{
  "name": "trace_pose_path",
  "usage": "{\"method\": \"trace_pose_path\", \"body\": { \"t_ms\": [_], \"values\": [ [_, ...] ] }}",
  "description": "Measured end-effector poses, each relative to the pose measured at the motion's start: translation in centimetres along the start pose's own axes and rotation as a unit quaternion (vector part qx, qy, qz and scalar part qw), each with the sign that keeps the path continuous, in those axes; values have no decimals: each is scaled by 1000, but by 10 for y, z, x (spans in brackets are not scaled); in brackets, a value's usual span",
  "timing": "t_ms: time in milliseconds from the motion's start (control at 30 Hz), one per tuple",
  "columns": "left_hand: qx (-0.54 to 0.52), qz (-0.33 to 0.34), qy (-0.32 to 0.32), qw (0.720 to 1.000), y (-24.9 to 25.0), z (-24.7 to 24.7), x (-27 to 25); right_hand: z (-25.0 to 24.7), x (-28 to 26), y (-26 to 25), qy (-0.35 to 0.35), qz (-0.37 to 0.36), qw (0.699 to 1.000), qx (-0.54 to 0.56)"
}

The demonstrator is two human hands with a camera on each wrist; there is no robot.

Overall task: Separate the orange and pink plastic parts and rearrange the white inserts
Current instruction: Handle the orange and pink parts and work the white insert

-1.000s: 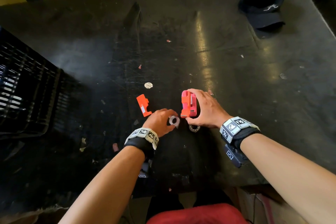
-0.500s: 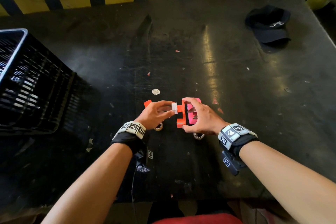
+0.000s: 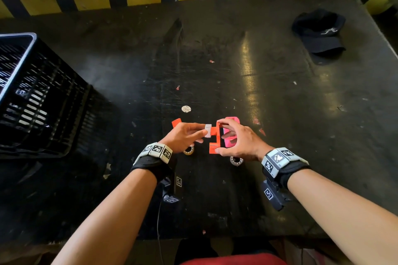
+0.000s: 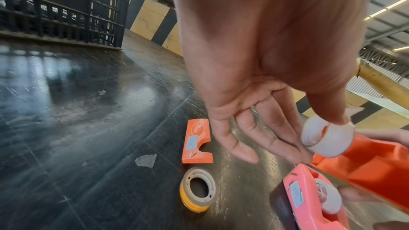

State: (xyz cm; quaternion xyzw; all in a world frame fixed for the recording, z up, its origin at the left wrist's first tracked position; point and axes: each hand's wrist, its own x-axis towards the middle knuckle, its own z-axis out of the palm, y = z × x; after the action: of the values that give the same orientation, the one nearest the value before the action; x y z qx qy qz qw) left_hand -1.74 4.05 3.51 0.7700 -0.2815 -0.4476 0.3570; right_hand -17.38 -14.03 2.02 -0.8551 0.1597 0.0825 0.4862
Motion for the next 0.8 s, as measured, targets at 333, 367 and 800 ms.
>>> {"method": "trace_pose_path", "body": {
  "t_ms": [333,367,800],
  "values": [
    [-5,4,-5,1000,-2,1,5,1,5,-7,-22,-17,999,-23],
    [-1,3,-7,1000,-2,2,7,1,6,-8,-25,-20,999,-21],
    [325,-125,65,935,-67,-34,41,-8,22,5,-26,25,999,-21]
  ]
}}
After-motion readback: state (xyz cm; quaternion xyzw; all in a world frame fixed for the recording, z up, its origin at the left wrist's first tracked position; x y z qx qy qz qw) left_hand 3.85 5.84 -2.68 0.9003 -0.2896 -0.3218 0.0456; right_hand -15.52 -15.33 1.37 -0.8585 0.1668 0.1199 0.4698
